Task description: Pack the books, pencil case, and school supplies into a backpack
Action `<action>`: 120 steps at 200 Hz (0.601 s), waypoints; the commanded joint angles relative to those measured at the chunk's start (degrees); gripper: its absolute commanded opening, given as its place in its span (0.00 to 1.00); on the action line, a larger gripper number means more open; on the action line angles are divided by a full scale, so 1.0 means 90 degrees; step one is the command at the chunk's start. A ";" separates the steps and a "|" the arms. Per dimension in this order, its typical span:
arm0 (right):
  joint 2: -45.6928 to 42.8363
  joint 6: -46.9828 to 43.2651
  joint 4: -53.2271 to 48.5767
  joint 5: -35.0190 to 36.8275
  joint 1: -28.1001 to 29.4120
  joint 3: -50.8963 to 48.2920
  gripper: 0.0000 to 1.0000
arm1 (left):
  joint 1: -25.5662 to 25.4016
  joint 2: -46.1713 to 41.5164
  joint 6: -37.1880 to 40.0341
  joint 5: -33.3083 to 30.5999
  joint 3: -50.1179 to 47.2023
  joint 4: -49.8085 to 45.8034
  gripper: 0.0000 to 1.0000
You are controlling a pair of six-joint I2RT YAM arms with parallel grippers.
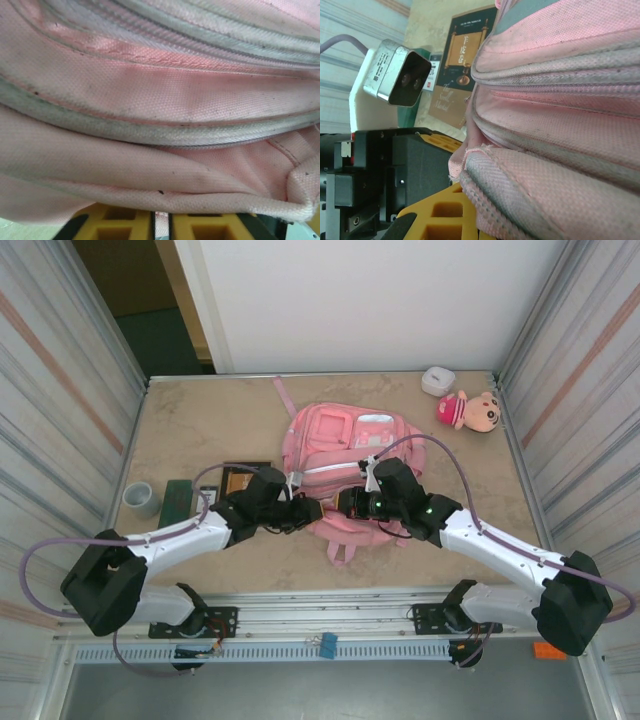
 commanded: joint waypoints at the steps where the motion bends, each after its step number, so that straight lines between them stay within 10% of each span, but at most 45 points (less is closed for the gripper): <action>1: -0.0246 -0.0380 -0.0108 -0.0215 0.0144 0.0390 0.02 | 0.0036 0.0106 0.0083 -0.0070 0.0296 0.0053 0.08; 94: -0.0403 -0.1022 -0.0701 -0.0952 -0.0240 0.0588 0.02 | 0.0347 -0.0201 -0.0052 0.1085 0.0068 0.0419 0.00; 120: -0.0518 -0.0678 -0.0369 -0.0991 -0.0261 0.0556 0.02 | 0.0245 -0.0495 0.0787 0.0474 0.0447 -0.0812 0.32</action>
